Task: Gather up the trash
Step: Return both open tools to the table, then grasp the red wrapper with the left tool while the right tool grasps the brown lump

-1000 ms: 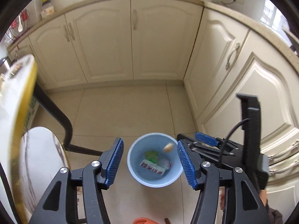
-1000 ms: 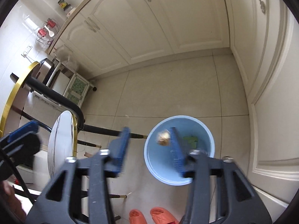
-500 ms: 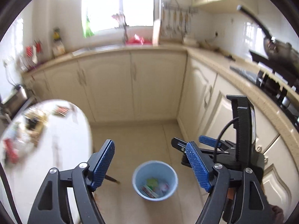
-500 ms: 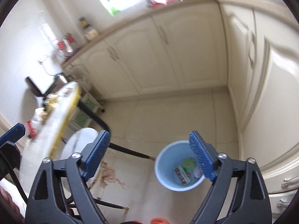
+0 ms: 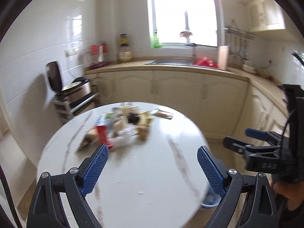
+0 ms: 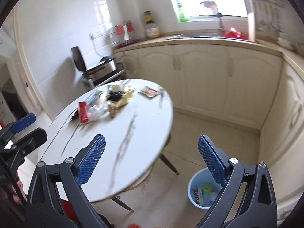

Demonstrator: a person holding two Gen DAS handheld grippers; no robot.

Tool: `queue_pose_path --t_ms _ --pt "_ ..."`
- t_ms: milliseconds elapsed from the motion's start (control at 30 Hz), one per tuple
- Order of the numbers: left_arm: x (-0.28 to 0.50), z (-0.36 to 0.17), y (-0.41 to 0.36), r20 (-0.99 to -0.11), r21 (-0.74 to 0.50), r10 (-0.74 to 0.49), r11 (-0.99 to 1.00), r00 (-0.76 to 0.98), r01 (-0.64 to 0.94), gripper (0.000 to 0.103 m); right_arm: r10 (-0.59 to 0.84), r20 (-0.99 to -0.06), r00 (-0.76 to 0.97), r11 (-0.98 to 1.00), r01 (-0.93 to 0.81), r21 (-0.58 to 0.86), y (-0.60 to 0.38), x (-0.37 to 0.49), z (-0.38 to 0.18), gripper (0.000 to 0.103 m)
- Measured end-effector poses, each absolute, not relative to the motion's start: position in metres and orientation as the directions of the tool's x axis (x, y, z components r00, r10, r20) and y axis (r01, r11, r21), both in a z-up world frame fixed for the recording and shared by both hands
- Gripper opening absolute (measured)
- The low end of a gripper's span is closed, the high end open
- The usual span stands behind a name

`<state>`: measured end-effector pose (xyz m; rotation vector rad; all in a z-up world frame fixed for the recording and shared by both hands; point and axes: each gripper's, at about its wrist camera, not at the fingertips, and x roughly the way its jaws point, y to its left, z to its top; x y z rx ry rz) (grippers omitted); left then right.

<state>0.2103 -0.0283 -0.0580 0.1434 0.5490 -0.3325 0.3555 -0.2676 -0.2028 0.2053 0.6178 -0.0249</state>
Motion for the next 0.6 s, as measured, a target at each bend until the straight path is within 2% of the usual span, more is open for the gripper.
queue_pose_path --t_ms 67,267,433,600 --pt "0.221 -0.062 -0.003 -0.547 0.028 -0.232 0.955 0.805 0.294 0.093 0.058 -0.588 0.807 0.986 0.048 0.162 -0.249 0.374 -0.202 0.098" --pt "0.276 -0.068 0.003 -0.625 0.026 -0.122 0.984 0.771 0.177 0.093 0.094 -0.637 0.765 0.992 -0.014 0.129 -0.216 0.429 -0.214 0.098" --pt "0.339 -0.081 0.001 -0.699 -0.016 -0.123 0.988 0.704 0.156 0.093 0.098 -0.699 0.709 0.994 -0.037 0.102 -0.207 0.472 -0.236 0.098" --pt "0.4 -0.093 -0.021 -0.742 0.015 -0.088 0.989 0.665 0.149 0.092 0.099 -0.739 0.666 0.995 -0.059 0.08 -0.204 0.51 -0.248 0.098"
